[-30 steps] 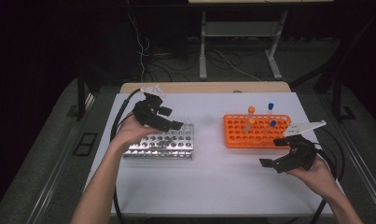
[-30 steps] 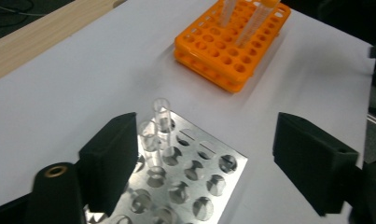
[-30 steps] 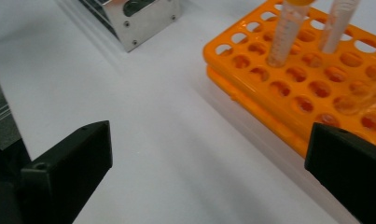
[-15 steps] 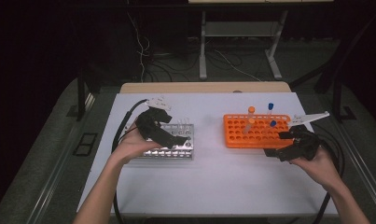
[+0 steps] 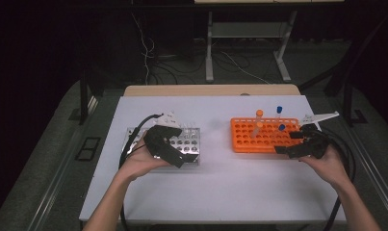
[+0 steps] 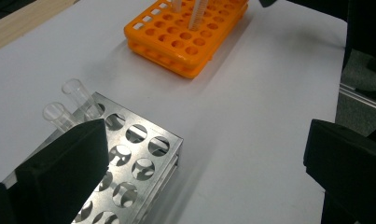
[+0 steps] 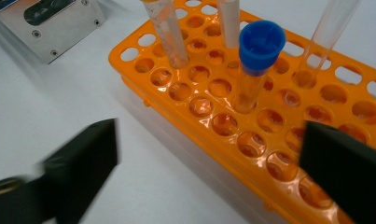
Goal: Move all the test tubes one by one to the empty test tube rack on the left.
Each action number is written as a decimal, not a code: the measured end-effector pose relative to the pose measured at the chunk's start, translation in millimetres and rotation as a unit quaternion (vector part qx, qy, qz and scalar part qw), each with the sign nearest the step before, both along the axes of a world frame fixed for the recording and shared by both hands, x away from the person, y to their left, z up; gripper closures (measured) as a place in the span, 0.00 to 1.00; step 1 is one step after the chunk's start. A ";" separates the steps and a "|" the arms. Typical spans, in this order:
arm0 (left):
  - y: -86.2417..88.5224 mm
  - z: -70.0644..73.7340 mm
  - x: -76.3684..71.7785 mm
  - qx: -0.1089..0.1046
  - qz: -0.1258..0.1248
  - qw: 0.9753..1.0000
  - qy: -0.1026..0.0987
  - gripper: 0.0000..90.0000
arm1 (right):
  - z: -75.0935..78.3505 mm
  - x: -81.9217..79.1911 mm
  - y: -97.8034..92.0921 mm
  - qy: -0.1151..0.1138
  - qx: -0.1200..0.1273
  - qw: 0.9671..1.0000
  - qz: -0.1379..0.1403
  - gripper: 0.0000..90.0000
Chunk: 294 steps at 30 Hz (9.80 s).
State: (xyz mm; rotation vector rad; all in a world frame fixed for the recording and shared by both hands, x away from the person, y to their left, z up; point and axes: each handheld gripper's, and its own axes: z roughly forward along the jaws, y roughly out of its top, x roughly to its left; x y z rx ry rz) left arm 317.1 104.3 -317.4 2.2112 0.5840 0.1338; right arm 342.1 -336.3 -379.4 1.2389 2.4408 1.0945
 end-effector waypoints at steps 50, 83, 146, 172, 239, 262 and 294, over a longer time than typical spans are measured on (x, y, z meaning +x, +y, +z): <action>9.1 -4.5 3.9 -0.003 0.014 1.000 0.004 0.00 | -6.1 27.0 8.8 -0.042 -0.008 0.998 -0.044 0.85; -1.9 4.2 1.6 0.005 -0.005 1.000 -0.004 0.00 | 56.1 -35.9 50.6 -0.023 0.002 0.996 0.091 0.85; -69.9 5.8 -13.1 0.087 -0.205 0.975 0.024 0.82 | 24.6 -58.4 208.2 0.022 -0.047 0.955 0.294 0.84; -4.6 51.1 24.8 0.064 -0.084 0.994 -0.017 0.82 | 41.8 -56.6 141.3 -0.013 0.023 0.977 0.210 0.11; 26.4 -14.0 108.0 0.067 0.030 0.997 0.028 0.82 | 20.3 -44.3 20.1 -0.014 0.069 0.996 0.060 0.00; 36.6 10.0 78.7 0.013 0.065 0.997 0.024 0.31 | 23.4 3.4 -9.0 -0.002 0.054 0.998 0.014 0.00; 38.2 -6.8 12.0 -0.018 0.065 0.998 0.002 0.00 | -22.3 77.9 -14.2 -0.007 0.022 0.998 -0.051 0.40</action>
